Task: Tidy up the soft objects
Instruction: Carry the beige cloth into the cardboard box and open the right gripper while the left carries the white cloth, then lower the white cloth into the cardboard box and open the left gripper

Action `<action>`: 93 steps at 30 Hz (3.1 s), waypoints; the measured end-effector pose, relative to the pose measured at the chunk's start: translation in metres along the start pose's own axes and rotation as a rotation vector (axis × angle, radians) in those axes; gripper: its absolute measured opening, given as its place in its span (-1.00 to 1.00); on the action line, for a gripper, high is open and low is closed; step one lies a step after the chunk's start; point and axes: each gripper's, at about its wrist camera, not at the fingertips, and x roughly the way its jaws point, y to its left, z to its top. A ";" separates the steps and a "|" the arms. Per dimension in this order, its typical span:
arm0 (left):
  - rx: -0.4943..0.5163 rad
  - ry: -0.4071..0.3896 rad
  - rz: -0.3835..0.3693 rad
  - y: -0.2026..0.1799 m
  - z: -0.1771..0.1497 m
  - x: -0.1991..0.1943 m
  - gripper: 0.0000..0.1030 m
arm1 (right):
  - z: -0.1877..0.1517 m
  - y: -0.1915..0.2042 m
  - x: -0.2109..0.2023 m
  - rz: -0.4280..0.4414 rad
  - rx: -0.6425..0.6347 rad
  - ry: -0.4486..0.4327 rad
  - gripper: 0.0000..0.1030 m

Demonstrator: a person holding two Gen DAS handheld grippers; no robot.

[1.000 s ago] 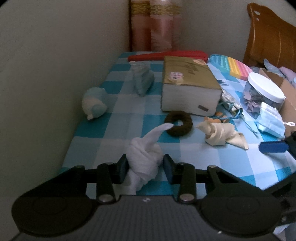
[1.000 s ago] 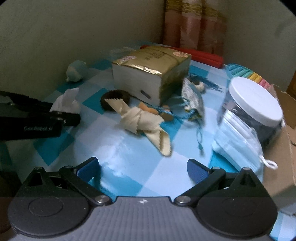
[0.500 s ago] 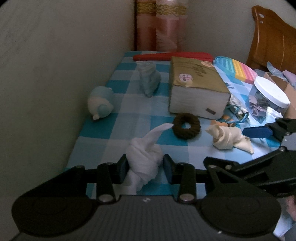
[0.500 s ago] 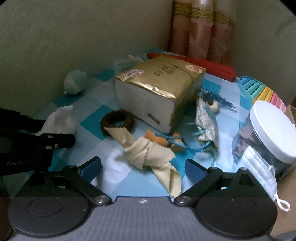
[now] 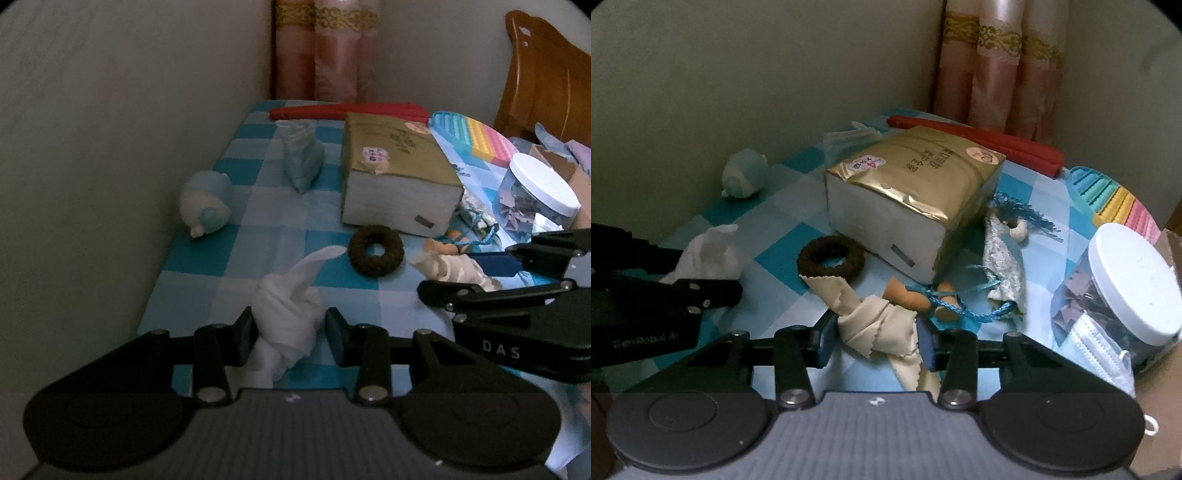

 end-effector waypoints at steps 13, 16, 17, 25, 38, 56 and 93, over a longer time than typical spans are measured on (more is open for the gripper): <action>0.067 0.010 -0.037 -0.013 0.000 -0.039 -0.25 | -0.022 -0.008 -0.073 0.008 0.030 -0.042 -0.05; 0.101 0.005 -0.050 -0.020 -0.002 -0.053 -0.25 | -0.032 -0.018 -0.096 -0.006 0.047 -0.053 -0.05; 0.112 0.003 -0.051 -0.023 -0.002 -0.057 -0.25 | -0.035 -0.023 -0.104 -0.013 0.054 -0.056 -0.05; 0.172 -0.010 -0.094 -0.049 -0.003 -0.084 -0.25 | -0.055 -0.073 -0.153 -0.086 0.102 -0.106 -0.05; 0.253 -0.031 -0.148 -0.114 0.018 -0.084 -0.25 | -0.054 -0.171 -0.155 -0.232 0.183 -0.135 -0.04; 0.426 -0.054 -0.260 -0.195 0.077 -0.059 -0.25 | -0.087 -0.167 -0.160 -0.175 0.311 -0.163 1.00; 0.399 -0.118 -0.283 -0.209 0.101 -0.076 0.95 | -0.099 -0.113 -0.173 -0.168 0.284 -0.146 1.00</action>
